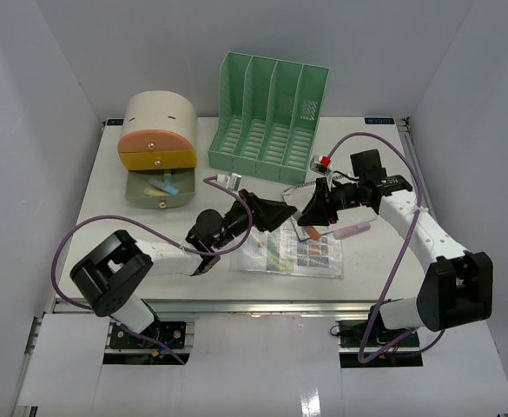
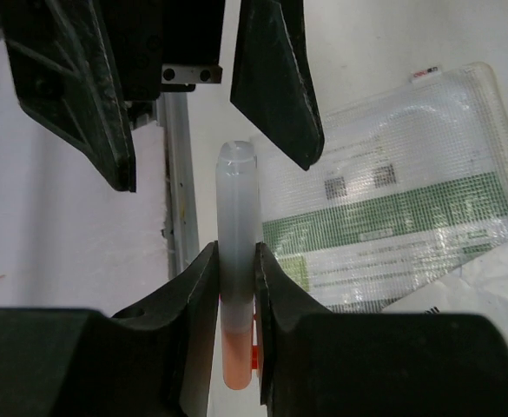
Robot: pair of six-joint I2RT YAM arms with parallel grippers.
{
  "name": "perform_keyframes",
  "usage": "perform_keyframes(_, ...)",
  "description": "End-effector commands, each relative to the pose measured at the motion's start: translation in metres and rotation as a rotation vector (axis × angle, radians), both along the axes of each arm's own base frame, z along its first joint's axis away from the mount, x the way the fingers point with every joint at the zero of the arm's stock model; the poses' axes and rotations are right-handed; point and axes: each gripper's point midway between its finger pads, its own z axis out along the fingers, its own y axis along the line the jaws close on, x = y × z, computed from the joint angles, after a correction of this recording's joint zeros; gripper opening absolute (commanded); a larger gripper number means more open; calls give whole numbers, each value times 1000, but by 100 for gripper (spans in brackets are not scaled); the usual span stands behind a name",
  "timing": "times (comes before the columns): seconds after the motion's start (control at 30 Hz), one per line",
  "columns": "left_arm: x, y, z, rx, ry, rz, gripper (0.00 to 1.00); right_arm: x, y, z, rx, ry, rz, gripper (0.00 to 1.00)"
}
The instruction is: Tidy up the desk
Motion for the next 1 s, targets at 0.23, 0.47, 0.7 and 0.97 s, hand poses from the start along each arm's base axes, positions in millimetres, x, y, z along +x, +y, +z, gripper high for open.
perform_keyframes(0.23, -15, -15, 19, -62, -144, -111, 38, -11, 18, 38, 120, 24, 92, 8)
perform_keyframes(0.47, -17, -10, 22, -36, -176, -92, 6, -11, 17, 29, 97, 11, 81, 27)
perform_keyframes(0.7, -15, 4, 28, 6, -210, -21, 0, -3, 14, 21, 49, -14, 40, 63)
perform_keyframes(0.97, 6, 41, 20, 118, -155, 176, 0, 16, -1, -1, -100, -171, -57, 90)
